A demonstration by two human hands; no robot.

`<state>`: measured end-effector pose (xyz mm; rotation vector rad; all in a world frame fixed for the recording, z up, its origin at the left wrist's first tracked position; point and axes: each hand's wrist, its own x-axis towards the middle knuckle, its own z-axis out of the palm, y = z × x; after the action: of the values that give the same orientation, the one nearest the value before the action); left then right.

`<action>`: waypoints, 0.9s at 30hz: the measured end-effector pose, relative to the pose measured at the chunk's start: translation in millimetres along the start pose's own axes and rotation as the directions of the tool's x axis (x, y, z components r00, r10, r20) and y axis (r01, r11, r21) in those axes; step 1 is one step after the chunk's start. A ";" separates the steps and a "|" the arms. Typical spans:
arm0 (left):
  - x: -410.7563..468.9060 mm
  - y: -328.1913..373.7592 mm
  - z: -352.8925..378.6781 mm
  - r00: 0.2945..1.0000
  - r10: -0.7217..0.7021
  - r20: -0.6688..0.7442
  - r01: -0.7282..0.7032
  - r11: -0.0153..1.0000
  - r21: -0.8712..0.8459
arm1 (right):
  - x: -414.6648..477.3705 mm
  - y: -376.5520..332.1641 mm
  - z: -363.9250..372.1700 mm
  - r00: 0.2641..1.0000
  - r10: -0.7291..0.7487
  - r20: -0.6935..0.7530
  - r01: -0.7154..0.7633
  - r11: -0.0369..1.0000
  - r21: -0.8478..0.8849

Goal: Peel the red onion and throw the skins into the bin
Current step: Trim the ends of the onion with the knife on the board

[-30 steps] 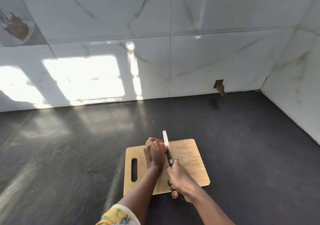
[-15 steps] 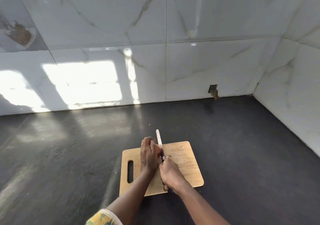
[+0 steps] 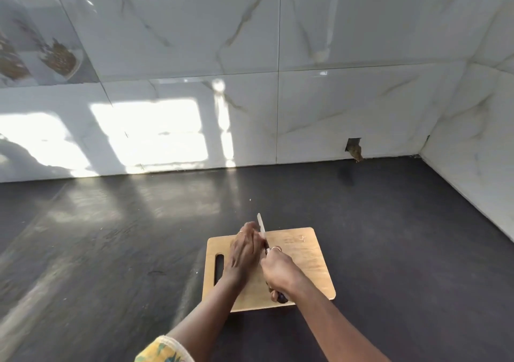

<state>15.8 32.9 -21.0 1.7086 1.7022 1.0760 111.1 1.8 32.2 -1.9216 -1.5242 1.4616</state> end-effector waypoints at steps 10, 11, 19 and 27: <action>15.1 -0.9 -0.8 0.959 -0.267 -0.096 0.248 0.954 -0.170 | 12.8 -8.5 11.7 1.000 -0.022 0.013 0.021 0.998 0.059; 16.7 -5.5 -1.1 0.960 -0.264 -0.097 0.250 0.959 -0.136 | 15.0 -11.3 13.7 1.000 -0.025 0.008 0.025 0.999 0.034; 33.0 -3.1 0.9 0.965 -0.245 -0.095 0.240 0.969 -0.058 | 25.5 -19.6 8.2 1.000 0.000 0.009 0.000 1.000 -0.006; 35.4 -2.5 1.7 0.963 -0.263 -0.061 0.255 0.960 -0.113 | 14.2 -11.2 12.4 0.999 0.030 -0.011 -0.029 0.999 0.037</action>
<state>12.4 68.2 -17.4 1.3514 1.8226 1.0960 93.6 14.0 27.4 -1.9358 -1.4594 1.4776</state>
